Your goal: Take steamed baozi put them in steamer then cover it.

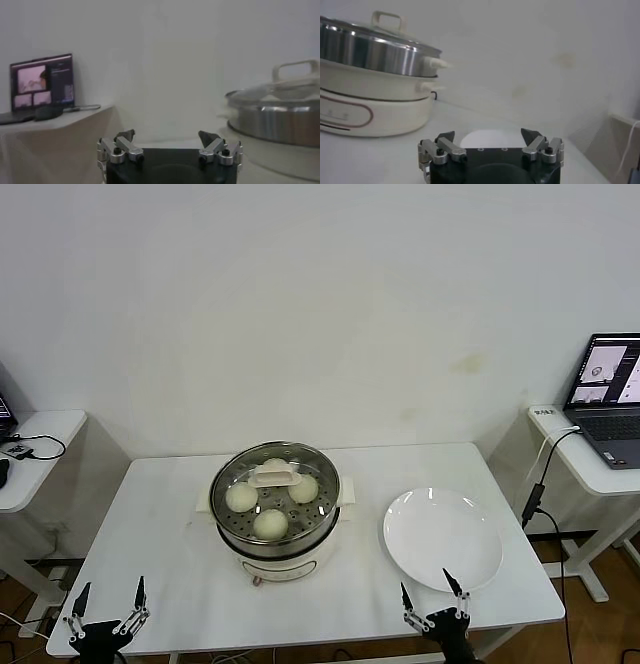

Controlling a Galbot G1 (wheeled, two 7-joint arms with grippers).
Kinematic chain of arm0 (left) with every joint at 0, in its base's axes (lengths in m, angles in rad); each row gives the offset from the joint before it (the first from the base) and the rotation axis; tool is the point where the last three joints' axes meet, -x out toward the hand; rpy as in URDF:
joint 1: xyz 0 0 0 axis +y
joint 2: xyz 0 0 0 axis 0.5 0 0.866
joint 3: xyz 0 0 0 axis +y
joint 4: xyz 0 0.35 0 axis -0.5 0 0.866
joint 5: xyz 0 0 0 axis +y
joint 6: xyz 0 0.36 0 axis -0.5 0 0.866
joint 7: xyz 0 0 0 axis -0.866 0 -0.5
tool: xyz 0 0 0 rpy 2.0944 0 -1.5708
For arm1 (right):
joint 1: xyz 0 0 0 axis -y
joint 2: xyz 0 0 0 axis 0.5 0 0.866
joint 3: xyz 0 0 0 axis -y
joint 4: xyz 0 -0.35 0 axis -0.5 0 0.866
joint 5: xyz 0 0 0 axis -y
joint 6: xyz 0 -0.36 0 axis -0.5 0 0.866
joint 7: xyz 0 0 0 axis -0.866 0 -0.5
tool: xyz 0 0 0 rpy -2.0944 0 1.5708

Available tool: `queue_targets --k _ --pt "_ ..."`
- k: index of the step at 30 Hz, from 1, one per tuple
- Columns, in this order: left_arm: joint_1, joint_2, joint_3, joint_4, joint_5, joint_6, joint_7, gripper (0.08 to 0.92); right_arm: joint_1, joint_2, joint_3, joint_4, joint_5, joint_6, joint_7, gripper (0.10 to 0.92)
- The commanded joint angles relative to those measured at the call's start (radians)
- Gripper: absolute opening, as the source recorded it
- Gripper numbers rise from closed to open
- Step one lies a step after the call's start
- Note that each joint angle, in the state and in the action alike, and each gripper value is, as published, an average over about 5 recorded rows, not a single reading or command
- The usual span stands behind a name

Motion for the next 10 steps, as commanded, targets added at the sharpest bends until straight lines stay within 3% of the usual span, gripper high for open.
queue_targets --k 1,10 --pt "0.024 0.006 -0.039 0.047 -0.047 -0.023 0.051 0.823 -0.022 -0.006 -0.02 0.05 0.028 -0.101 -0.009 0.823" --pt "0.012 0.015 -0.039 0.05 -0.041 -0.002 0.068 0.823 -0.021 -0.003 -0.016 0.056 0.037 -0.124 0.004 0.823"
